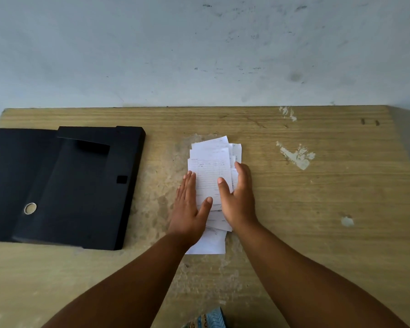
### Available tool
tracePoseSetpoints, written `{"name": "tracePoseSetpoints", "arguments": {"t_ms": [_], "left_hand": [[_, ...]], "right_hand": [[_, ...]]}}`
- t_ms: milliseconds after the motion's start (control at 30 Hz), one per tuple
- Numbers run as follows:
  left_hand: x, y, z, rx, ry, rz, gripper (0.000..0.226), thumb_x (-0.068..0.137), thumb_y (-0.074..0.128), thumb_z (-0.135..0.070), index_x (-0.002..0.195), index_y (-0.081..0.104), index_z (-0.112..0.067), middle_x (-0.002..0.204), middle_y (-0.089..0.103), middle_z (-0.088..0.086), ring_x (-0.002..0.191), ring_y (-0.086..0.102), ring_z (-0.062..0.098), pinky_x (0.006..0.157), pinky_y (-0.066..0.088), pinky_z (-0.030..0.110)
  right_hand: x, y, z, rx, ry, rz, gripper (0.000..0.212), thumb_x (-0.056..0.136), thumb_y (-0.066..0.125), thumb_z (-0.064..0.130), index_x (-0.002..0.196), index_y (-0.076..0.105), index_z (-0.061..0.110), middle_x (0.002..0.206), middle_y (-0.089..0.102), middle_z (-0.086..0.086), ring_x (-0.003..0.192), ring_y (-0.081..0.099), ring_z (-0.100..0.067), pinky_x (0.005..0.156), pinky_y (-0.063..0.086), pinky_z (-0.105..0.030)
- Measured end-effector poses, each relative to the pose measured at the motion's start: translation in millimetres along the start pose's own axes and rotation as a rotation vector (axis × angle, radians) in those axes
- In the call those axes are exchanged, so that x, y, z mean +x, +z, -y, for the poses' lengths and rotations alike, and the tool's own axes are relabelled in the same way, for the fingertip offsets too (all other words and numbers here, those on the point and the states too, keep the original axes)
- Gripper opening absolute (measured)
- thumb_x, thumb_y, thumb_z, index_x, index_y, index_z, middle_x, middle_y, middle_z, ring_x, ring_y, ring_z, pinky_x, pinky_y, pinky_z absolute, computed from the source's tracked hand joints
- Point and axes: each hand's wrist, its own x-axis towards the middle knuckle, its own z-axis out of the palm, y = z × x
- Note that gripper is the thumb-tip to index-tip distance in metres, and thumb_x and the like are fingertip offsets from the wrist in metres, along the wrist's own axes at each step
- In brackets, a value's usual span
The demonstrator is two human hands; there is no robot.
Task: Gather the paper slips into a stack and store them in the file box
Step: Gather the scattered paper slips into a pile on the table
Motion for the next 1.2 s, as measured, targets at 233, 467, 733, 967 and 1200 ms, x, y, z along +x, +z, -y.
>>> {"name": "tracePoseSetpoints", "arguments": {"t_ms": [233,467,733,967,1200], "left_hand": [[2.7,0.1,18.2,0.543,0.093,0.110,0.081,0.096,0.012,-0.070,0.163,-0.002,-0.026,0.170,-0.012,0.000,0.157,-0.015,0.019,0.120,-0.022,0.035],[4.4,2.4,20.4,0.617,0.087,0.143,0.080,0.096,0.008,-0.070,0.161,-0.008,-0.026,0.171,-0.014,0.003,0.156,-0.018,0.025,0.121,-0.018,0.040],[5.1,-2.2,12.8,0.565,0.064,0.165,0.078,0.095,0.010,-0.069,0.156,-0.018,-0.031,0.166,-0.025,-0.003,0.153,-0.027,0.020,0.118,-0.024,0.036],[7.1,-3.0,14.6,0.556,0.048,0.196,0.080,0.093,0.006,-0.070,0.157,-0.020,-0.031,0.166,-0.028,-0.003,0.152,-0.029,0.020,0.117,-0.025,0.036],[9.4,-6.3,20.2,0.503,0.057,0.226,0.076,0.095,0.014,-0.065,0.152,-0.025,-0.034,0.165,-0.029,-0.006,0.151,-0.032,0.017,0.117,-0.024,0.036]], "right_hand": [[5.2,-5.6,18.6,-0.311,0.244,-0.128,0.075,0.086,0.071,0.037,0.147,0.038,0.009,0.147,0.049,-0.008,0.138,0.039,-0.032,0.106,0.039,-0.050],[14.0,-1.3,32.0,-0.073,0.469,-0.033,0.087,0.079,0.079,0.035,0.147,0.032,0.008,0.143,0.053,-0.012,0.131,0.052,-0.036,0.104,0.049,-0.053],[4.5,12.0,46.5,-0.229,0.526,-0.052,0.073,0.072,0.080,0.044,0.132,0.047,0.020,0.133,0.052,-0.009,0.131,0.042,-0.034,0.103,0.044,-0.057],[9.5,6.9,51.9,0.033,0.638,-0.127,0.096,0.072,0.086,0.032,0.147,0.031,0.011,0.148,0.039,-0.012,0.129,0.050,-0.037,0.103,0.050,-0.052],[7.2,-2.1,54.3,0.205,0.668,-0.057,0.057,0.069,0.087,0.026,0.117,0.062,0.009,0.113,0.073,-0.008,0.097,0.071,-0.031,0.088,0.059,-0.047]]}}
